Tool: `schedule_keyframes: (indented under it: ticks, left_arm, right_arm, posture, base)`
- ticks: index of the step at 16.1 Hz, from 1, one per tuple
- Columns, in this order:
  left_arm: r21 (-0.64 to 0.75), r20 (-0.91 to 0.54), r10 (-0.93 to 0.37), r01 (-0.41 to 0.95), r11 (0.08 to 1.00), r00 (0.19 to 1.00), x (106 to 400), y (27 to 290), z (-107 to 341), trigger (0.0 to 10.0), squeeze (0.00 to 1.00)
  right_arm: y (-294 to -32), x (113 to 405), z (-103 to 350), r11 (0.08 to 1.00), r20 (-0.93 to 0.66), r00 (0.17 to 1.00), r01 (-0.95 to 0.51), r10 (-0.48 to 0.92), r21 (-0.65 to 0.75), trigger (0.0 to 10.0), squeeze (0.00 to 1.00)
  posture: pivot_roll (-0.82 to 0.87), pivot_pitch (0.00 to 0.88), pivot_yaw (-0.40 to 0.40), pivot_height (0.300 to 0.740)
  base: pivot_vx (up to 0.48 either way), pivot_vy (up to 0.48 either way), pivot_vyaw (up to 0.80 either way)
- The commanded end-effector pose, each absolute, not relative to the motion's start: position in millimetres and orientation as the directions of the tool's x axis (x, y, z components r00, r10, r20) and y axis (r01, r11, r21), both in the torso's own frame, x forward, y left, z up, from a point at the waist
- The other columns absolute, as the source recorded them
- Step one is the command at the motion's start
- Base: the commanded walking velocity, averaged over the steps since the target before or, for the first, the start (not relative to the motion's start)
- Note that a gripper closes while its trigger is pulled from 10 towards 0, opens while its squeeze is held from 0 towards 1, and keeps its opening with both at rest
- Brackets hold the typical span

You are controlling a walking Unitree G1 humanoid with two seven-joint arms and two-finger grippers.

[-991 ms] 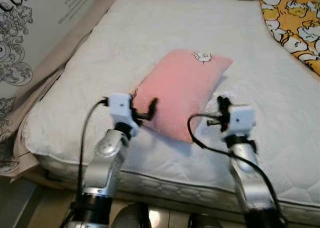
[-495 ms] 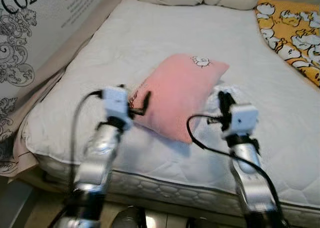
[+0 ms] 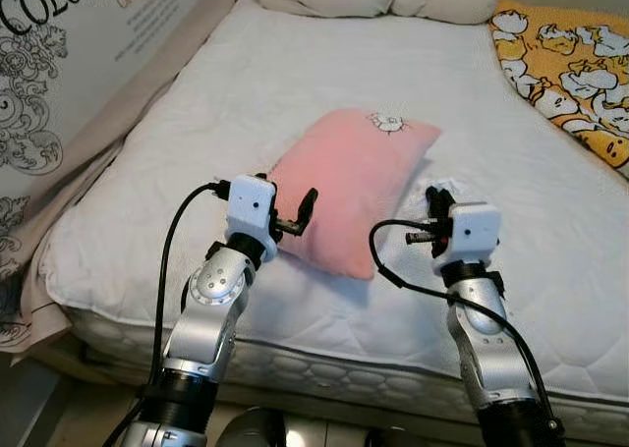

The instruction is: Clean up the room

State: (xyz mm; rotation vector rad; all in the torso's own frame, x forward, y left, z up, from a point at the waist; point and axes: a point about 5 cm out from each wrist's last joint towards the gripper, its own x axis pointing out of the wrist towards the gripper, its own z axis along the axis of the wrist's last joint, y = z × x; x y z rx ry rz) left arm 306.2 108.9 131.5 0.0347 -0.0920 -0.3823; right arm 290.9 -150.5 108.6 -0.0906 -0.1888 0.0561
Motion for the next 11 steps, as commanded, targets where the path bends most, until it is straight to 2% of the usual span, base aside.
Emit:
schedule_keyframes:
  ticks: [1,11]
  left_arm:
    - [0.053,0.090,-0.391,0.388,0.920,0.916,308.1,108.8,132.7,10.0,0.00]
    - [0.018,0.162,-0.506,0.510,0.860,0.847,298.3,101.1,137.8,10.0,0.00]
  right_arm:
    - [-152.4,292.5,106.8,0.995,0.170,0.984,-0.046,0.060,-0.087,0.0,0.00]
    - [-168.5,297.2,92.5,0.998,0.092,0.995,-0.025,0.031,-0.060,0.0,0.00]
  posture:
    - [0.00,0.033,0.007,0.740]
    - [-0.01,0.012,-0.002,0.740]
  base:
    - [0.000,0.000,0.00]
    - [0.000,-0.469,0.00]
